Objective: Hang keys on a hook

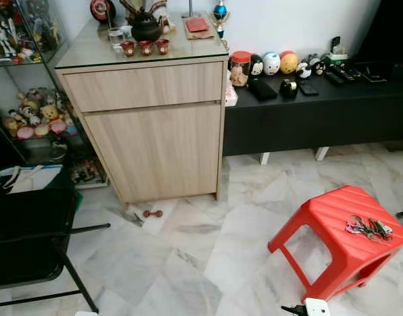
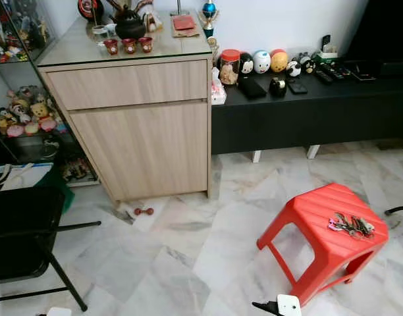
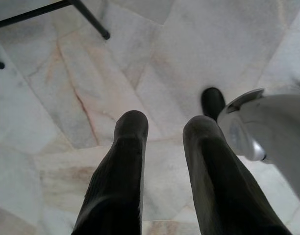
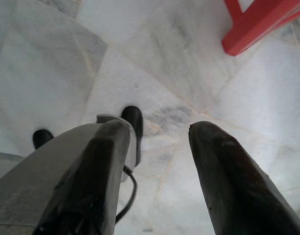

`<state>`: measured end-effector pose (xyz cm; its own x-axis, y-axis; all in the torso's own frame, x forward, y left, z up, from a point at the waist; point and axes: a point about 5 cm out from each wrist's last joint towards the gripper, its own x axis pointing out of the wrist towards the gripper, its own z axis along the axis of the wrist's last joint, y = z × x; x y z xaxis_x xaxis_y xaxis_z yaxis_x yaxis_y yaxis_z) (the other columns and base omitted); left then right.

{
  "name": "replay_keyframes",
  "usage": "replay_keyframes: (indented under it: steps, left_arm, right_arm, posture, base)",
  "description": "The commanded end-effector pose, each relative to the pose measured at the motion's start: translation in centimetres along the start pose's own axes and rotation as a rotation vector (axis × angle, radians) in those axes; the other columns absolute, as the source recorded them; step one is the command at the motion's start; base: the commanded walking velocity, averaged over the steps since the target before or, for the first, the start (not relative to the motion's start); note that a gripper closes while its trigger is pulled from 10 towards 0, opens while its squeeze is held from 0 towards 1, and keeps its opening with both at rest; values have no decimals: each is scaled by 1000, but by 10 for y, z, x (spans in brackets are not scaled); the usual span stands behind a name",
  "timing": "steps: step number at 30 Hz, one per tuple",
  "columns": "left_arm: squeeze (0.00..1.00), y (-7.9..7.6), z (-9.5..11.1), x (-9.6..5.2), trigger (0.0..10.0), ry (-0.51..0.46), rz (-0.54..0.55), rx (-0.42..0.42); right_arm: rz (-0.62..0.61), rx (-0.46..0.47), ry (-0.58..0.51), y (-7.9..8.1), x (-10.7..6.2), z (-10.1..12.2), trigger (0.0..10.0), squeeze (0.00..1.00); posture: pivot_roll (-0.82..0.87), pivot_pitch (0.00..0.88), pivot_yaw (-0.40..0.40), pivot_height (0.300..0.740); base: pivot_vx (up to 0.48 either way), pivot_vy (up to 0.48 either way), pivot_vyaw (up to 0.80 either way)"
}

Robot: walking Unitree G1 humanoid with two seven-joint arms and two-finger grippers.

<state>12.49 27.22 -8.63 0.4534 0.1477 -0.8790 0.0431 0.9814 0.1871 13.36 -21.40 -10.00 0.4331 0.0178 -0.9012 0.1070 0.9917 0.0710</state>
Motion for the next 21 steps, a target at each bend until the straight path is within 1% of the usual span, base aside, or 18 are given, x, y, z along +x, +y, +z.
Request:
replay_keyframes:
  steps: [1,8,21]
  left_arm:
    - [0,2,-2,-1,10000,5,3,-4]
    - [0,2,-2,-1,10000,6,0,-4]
    - [0,1,-1,0,10000,2,-9,5]
  right_arm:
    - [-5,7,-16,-2,0,3,10000,0]
    - [-9,4,-15,-2,0,3,10000,0]
    - [-10,-2,-18,-2,0,4,10000,0]
  posture:
    - [-3,0,5,740]
    - [-5,0,4,740]
    - [-5,0,3,740]
  base:
    - [0,-337,0]
    - [0,-336,0]
    - [0,-480,0]
